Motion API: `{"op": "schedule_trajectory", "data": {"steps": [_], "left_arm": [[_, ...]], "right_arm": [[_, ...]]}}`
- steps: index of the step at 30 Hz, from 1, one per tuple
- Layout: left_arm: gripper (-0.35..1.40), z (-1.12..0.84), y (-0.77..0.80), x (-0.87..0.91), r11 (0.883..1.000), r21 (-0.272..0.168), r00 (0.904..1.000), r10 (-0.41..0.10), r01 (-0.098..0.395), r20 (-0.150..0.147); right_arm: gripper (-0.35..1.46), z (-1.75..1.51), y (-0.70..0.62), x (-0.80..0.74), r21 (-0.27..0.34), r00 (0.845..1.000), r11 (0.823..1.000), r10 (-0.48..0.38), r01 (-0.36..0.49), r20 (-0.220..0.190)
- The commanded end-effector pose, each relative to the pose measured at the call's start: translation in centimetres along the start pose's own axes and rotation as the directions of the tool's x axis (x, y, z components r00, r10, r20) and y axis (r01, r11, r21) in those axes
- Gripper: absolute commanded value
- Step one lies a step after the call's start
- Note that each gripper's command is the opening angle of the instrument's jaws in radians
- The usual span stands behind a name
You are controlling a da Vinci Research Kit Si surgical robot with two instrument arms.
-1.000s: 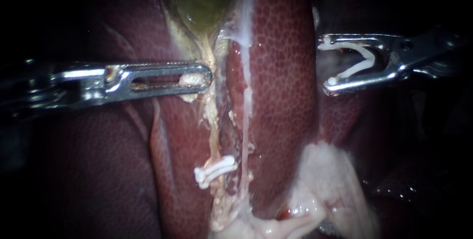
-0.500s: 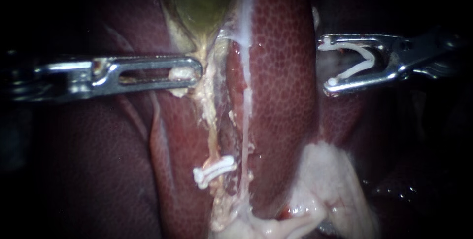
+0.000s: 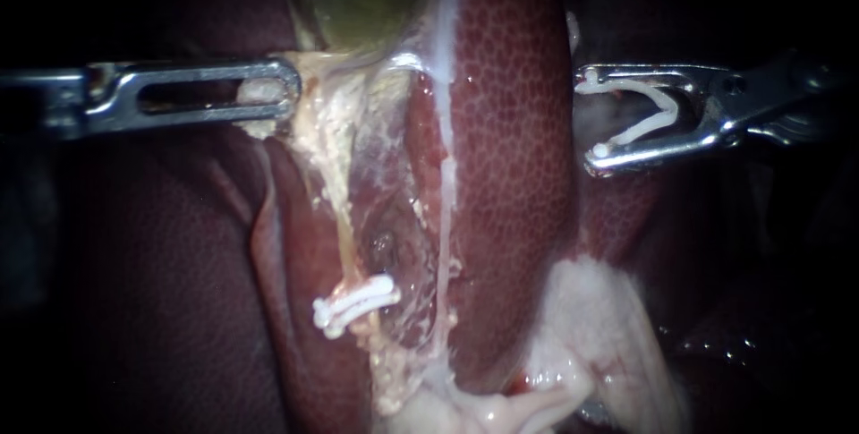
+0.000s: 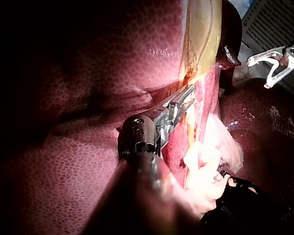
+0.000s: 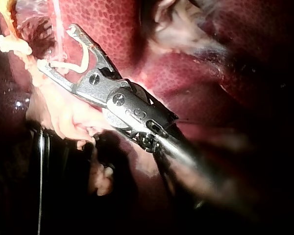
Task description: Clipping third clip left tube
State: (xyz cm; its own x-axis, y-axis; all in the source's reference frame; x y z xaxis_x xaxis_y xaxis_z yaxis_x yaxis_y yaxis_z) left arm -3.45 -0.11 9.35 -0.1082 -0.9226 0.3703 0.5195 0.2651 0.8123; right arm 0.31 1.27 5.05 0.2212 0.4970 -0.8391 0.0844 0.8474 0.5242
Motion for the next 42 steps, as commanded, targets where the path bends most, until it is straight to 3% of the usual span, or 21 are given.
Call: {"op": "schedule_trajectory", "data": {"steps": [1,17,24,35,42], "left_arm": [[-0.16,-0.02,0.00,-0.02,1.000,0.000,1.0000,0.001,-0.001,0.003],[-0.16,-0.08,0.01,-0.07,1.000,-0.003,0.9999,-0.002,0.002,0.010],[-0.16,-0.08,0.01,-0.07,1.000,-0.003,0.9999,-0.002,0.002,0.010],[-0.16,-0.09,0.00,-0.07,1.000,-0.004,0.9999,-0.002,0.002,0.011],[-0.16,-0.09,-0.03,-0.06,1.000,-0.005,0.9999,-0.003,0.003,0.012]], "right_arm": [[0.59,0.00,0.00,0.00,0.001,1.000,1.000,0.000,0.000,0.000],[0.59,0.10,-0.01,-0.05,-0.005,1.000,1.000,-0.006,0.006,-0.006],[0.60,0.43,-0.03,-0.29,0.003,0.999,1.000,-0.024,0.024,-0.023],[0.60,1.38,-0.20,-0.81,0.075,0.997,0.996,0.043,-0.038,-0.061],[0.60,1.81,-0.26,-1.02,0.097,0.995,0.994,0.061,-0.053,-0.080]]}}
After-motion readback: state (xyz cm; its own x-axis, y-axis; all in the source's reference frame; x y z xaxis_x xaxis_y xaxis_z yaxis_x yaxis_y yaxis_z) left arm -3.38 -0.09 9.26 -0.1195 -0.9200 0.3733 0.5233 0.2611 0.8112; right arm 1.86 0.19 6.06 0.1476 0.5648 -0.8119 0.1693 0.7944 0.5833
